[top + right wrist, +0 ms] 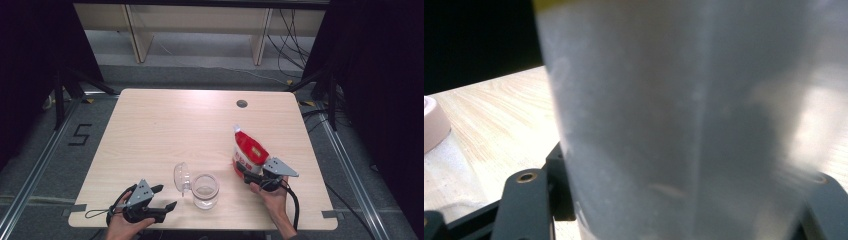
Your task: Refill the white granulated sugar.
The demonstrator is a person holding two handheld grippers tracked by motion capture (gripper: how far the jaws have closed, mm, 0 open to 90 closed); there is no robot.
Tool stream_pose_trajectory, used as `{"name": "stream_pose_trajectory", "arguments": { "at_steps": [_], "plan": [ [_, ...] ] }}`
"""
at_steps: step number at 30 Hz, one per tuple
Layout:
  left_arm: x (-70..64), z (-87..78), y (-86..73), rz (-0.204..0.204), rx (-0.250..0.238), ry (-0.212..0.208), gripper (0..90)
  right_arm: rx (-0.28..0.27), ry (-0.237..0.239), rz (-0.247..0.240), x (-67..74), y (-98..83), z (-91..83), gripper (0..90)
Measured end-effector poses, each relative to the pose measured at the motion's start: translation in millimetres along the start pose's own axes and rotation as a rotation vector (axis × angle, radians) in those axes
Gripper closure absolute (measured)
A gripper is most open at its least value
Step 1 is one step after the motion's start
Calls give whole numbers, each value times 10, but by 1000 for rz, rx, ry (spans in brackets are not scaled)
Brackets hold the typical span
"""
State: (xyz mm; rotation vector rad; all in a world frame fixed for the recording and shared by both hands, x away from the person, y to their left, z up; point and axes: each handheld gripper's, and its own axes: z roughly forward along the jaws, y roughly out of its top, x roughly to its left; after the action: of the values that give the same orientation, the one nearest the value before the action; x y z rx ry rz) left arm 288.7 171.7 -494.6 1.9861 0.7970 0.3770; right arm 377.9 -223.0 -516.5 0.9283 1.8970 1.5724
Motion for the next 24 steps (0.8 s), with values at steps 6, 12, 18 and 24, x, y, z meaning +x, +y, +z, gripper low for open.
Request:
{"name": "stream_pose_trajectory", "arguments": {
  "at_steps": [6,12,18,24],
  "plan": [
    [6,1,2,-1,-1,-1,267,-23,13,3,6,-6,32,394],
    [-20,8,10,4,-9,-8,267,-7,16,-22,-18,4,27,412],
    [-23,11,-13,-17,-7,-6,267,-22,23,26,25,-6,31,392],
    [-30,7,-12,15,-8,-11,267,-4,4,7,25,-9,31,403]
  ]
}}
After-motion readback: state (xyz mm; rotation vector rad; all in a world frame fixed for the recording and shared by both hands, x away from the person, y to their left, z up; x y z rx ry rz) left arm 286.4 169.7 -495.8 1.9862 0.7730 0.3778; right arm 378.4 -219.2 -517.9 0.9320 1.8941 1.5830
